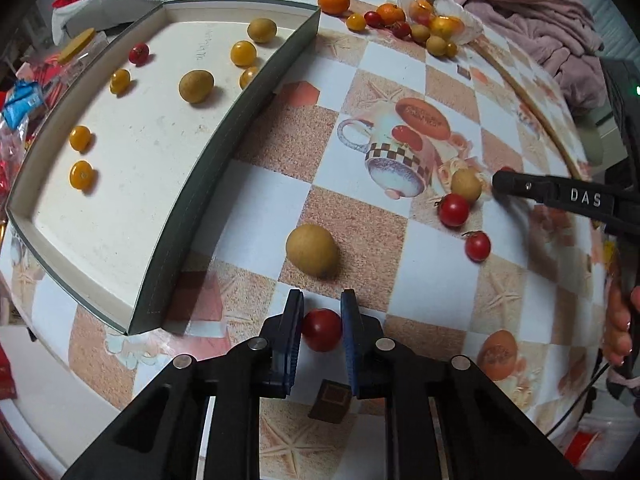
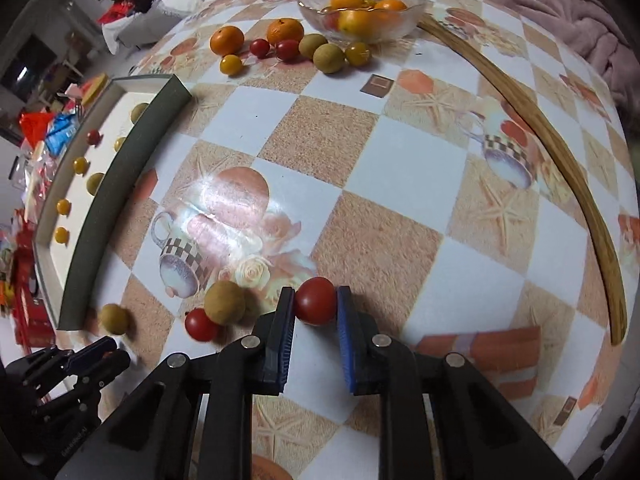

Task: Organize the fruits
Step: 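Grasp a red cherry tomato with the left tool while the right tool grasps another red tomato, then carry both red tomatoes into the white tray and open both tools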

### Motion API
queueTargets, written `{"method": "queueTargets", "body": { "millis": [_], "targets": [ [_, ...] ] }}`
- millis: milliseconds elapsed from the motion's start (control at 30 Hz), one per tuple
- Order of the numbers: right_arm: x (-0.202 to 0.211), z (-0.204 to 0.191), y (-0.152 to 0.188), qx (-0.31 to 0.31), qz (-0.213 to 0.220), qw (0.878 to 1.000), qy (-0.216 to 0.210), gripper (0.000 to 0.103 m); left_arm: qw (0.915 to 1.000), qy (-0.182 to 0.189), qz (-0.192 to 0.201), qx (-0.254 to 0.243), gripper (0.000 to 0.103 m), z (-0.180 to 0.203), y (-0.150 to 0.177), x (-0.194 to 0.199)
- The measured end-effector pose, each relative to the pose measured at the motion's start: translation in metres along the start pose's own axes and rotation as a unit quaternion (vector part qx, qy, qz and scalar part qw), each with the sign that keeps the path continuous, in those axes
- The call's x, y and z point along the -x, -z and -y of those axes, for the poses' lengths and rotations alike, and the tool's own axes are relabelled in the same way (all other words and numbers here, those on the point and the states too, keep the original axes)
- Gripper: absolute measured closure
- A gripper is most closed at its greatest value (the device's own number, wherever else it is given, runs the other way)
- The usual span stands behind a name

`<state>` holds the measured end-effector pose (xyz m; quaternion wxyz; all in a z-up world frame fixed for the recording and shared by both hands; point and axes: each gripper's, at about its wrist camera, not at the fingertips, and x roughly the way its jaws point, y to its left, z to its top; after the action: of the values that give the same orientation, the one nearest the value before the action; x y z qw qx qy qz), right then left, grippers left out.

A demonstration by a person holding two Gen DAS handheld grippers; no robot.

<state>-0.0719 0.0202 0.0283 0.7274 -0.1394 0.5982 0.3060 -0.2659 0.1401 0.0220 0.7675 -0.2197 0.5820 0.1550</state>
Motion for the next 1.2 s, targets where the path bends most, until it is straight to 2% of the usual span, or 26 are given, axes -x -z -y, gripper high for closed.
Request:
{"method": "queueTargets", "body": {
  "millis": [133,300,600,867,1200],
  "targets": [
    [0.010,0.009,0.009,-0.010,0.000,1.000,-0.014,0.081,0.9999,0.013,-0.001,0.009,0.083,-0.009,-0.001,0.006],
    [0.014,0.010,0.032,-0.016,0.004,1.000,-0.026,0.081,0.9999,0.016,0.006,-0.001,0.083,0.003,-0.009,0.014],
    [0.019,-0.022,0.017,-0.002,0.015,0.999,-0.046,0.081,0.9985,0.029,0.045,-0.010,0.083,-0.005,-0.032,0.041],
    [0.021,-0.079,-0.005,0.010,0.028,0.997,-0.068,0.081,0.9967,0.019,0.079,0.005,0.083,-0.062,-0.048,0.065],
    [0.003,-0.176,-0.030,0.049,0.023,0.994,-0.100,0.081,0.9940,-0.035,0.094,0.043,0.083,-0.161,-0.065,0.067]
  ]
}}
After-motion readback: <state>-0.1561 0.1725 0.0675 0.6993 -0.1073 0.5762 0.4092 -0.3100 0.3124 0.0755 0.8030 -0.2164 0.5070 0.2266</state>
